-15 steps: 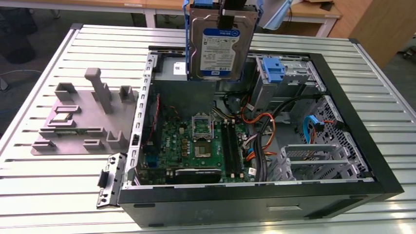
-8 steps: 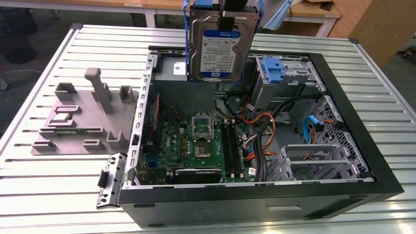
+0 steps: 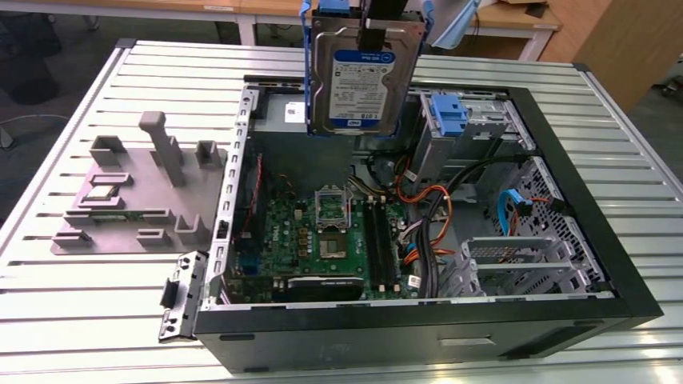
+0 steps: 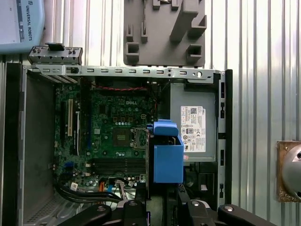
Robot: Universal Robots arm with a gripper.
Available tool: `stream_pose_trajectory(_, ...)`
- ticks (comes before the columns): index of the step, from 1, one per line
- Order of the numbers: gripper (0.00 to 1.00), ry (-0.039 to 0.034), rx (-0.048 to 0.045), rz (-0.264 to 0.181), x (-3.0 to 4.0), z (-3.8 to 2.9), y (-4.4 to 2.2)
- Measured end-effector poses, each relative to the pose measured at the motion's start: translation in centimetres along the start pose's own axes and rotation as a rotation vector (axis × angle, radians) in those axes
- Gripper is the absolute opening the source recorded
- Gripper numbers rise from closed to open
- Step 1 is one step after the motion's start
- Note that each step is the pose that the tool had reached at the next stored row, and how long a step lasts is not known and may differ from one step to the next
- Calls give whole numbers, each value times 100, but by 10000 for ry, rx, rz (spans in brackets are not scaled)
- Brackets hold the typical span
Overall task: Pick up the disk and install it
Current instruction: 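Pick up the disk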
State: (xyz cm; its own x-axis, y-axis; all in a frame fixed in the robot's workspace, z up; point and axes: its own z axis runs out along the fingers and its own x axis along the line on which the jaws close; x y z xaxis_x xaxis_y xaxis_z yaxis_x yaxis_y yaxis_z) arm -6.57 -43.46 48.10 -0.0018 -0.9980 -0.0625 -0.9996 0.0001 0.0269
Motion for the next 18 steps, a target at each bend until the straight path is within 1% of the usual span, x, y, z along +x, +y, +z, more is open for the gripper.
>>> stream_pose_trajectory(8,35,0,0,-3,2,0,-7)
stream_pose_trajectory(18,35,-2,0,-2,1,-2,-114)
